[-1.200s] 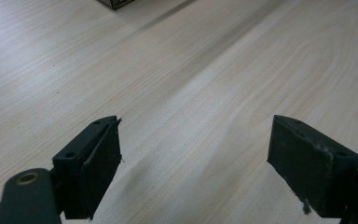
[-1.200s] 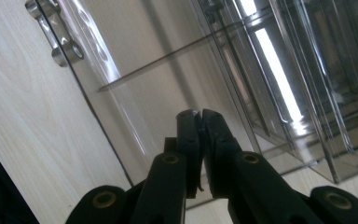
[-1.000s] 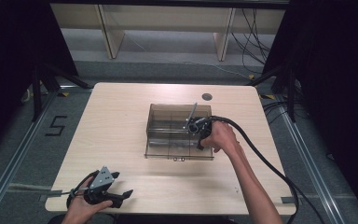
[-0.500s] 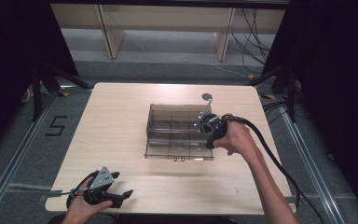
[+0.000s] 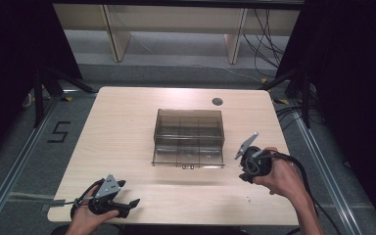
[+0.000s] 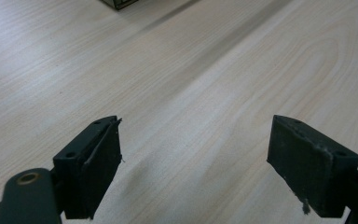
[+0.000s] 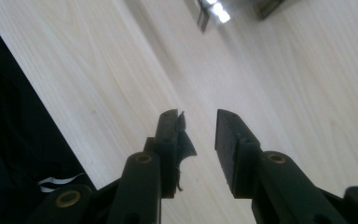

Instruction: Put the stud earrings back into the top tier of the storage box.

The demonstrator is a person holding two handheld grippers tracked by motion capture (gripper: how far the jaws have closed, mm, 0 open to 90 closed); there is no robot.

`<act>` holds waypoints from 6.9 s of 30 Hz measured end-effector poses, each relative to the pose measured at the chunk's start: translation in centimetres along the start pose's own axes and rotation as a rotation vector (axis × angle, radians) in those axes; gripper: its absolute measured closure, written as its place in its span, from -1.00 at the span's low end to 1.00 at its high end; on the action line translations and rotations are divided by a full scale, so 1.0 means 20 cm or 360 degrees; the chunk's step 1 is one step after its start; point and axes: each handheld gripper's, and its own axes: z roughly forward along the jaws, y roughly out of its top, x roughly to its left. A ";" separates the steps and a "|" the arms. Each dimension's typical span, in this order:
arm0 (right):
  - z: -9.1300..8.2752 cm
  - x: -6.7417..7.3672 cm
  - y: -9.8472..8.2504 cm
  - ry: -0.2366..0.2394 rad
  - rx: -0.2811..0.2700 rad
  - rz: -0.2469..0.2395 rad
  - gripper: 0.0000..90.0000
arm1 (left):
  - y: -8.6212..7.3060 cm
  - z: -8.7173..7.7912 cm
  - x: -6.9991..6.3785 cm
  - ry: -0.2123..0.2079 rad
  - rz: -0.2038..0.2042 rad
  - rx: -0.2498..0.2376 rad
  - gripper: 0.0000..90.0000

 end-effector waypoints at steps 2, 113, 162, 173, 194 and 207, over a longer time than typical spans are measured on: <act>0.01 0.00 -0.03 -0.0005 -0.0004 0.0016 0.58 | 0.00 0.00 0.00 -0.0006 0.0006 -0.0004 -0.63; -0.08 -0.02 0.42 0.0100 0.0142 -0.0282 0.93 | 0.01 0.01 0.02 -0.0023 0.0073 -0.0004 -0.64; 0.30 -0.13 0.74 0.0170 0.0320 -0.0236 0.92 | 0.00 0.00 0.00 -0.0044 0.0000 -0.0027 -0.64; 0.28 -0.13 0.73 0.0155 0.0297 -0.0205 0.81 | 0.00 0.00 0.01 -0.0041 0.0037 -0.0015 -0.64; 0.07 -0.13 0.60 0.0137 0.0092 -0.0109 0.57 | 0.00 0.00 0.01 -0.0021 0.0034 -0.0005 -0.64; -0.01 -0.15 0.40 0.0130 -0.0107 0.0055 0.21 | 0.00 0.00 0.00 -0.0038 -0.0033 -0.0030 -0.64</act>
